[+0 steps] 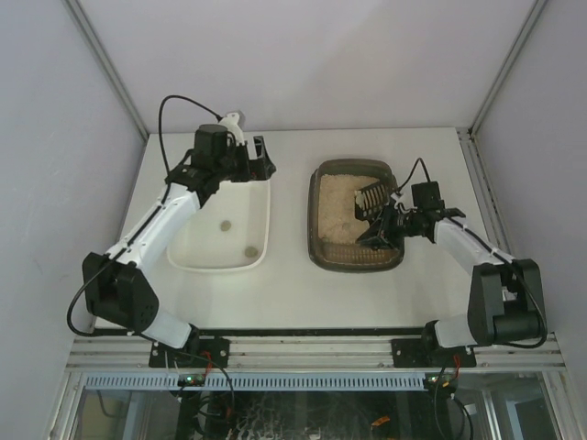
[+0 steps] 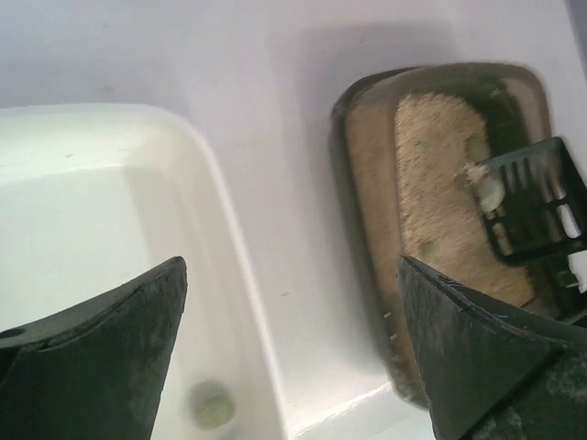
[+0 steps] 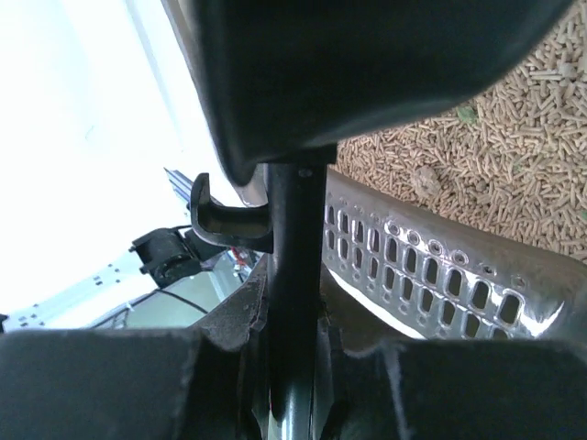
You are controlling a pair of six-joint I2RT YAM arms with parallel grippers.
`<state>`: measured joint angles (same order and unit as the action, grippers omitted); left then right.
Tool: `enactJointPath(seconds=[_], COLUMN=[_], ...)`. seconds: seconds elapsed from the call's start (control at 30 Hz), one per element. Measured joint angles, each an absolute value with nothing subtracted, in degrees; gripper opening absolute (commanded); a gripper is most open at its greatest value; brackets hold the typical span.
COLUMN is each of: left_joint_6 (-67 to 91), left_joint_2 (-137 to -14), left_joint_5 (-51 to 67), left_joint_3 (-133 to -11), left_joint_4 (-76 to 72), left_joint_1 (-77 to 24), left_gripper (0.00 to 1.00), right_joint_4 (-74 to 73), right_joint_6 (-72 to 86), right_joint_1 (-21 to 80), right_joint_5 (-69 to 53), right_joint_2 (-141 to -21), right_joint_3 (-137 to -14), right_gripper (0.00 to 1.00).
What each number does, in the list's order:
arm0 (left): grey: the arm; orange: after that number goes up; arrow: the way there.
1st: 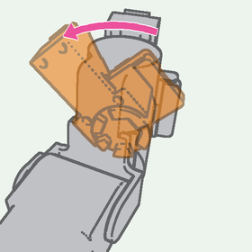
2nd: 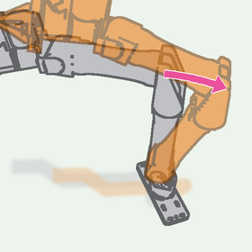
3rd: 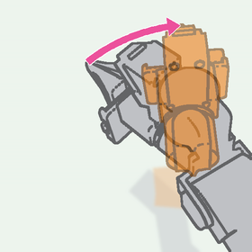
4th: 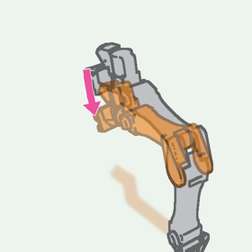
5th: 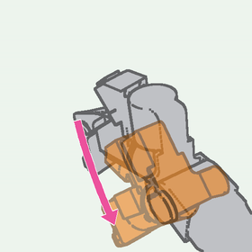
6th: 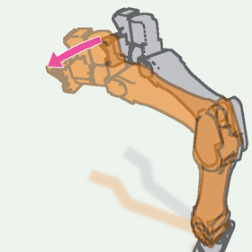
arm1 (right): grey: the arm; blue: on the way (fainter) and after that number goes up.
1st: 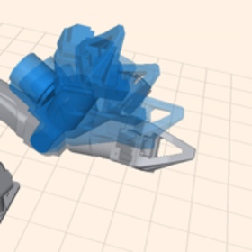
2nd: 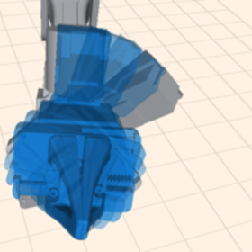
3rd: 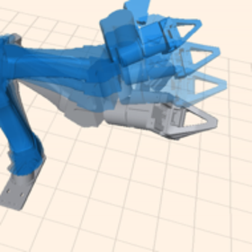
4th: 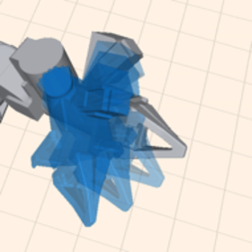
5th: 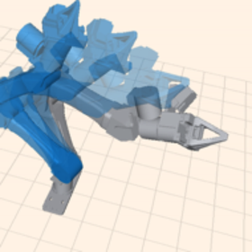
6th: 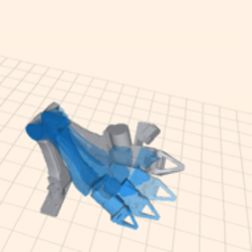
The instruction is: Clean the litter box
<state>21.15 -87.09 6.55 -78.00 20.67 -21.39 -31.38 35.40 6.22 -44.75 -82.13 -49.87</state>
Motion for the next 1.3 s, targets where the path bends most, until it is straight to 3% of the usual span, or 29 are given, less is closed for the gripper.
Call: enactJointPath(seconds=[0.2, 0.37, 0.77, 1.13, 1.3], left_joint_6=[12.4, 6.8, -2.3, -4.8, -4.8], left_joint_2=[-85.4, -82.7, -75.8, -75.8, -75.8], left_joint_5=[10.0, 10.9, 16.0, 17.2, 17.2], left_joint_3=[-78.0, -74.9, -64.6, -63.4, -63.0], left_joint_4=[29.9, 34.5, 39.2, 40.2, 40.0], left_joint_1=[-16.1, -13.1, -12.3, -12.3, -12.3], left_gripper=[1.00, 0.98, 0.93, 0.92, 0.92], right_joint_4=[-11.4, 15.2, 67.6, 79.8, 81.3], right_joint_6=[44.0, 54.5, 74.4, 79.0, 81.6], right_joint_1=[6.1, 5.9, 5.8, 12.4, 9.6], right_joint_5=[-46.8, -49.8, -56.3, -57.6, -57.8], right_joint_2=[-73.0, -69.7, -84.3, -90.2, -92.7], right_joint_3=[-34.8, -20.4, -11.2, -13.1, -13.8], right_gripper=[0.00, 0.00, 0.00, 0.00, 0.00])
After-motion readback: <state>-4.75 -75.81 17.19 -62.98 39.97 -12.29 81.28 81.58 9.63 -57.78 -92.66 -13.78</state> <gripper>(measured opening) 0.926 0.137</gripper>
